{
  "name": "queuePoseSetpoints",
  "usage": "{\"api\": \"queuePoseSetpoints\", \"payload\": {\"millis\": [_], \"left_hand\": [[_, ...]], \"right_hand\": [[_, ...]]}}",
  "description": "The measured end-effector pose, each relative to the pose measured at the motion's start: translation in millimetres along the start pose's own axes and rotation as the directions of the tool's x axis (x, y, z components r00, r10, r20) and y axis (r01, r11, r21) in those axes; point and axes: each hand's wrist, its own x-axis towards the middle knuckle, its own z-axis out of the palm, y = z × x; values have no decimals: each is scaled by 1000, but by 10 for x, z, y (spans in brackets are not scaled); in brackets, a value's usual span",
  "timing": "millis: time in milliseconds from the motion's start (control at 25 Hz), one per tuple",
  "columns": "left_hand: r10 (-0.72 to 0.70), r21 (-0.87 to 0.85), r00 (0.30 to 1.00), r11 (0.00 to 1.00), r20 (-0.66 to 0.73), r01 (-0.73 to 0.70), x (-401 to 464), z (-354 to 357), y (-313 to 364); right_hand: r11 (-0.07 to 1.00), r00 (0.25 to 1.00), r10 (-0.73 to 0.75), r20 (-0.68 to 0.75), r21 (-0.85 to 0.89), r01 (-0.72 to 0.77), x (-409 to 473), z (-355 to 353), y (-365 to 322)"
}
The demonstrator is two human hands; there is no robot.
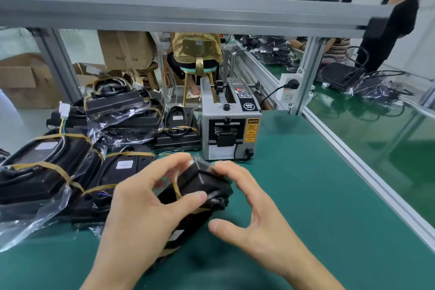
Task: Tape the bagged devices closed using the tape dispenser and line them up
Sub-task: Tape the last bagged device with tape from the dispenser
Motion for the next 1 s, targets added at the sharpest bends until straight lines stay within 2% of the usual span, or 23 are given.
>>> {"api": "queuePoseSetpoints", "payload": {"millis": [160, 240, 520, 680, 880, 1000], "left_hand": [[37, -400, 998, 916, 55, -12, 17, -141, -51], [51, -526, 997, 851, 66, -9, 21, -167, -152], [-32, -742, 998, 667, 61, 67, 31, -134, -414], [-68, -779, 996, 622, 53, 84, 28, -161, -479], [-40, -711, 997, 699, 68, 76, 45, -206, -457], [48, -500, 999, 865, 17, -33, 34, -250, -319]], "right_hand": [[968, 993, -100, -64, -236, 82, 27, -125, -127], [927, 983, -165, -76, -354, 128, 53, -164, -186], [813, 953, -298, -52, -537, 225, 240, -142, -258], [787, 951, -307, -29, -570, 236, 307, -102, -257], [951, 981, -189, 45, -241, 194, 375, -110, -243], [972, 988, -143, 56, -181, 151, 419, -140, -213]]}}
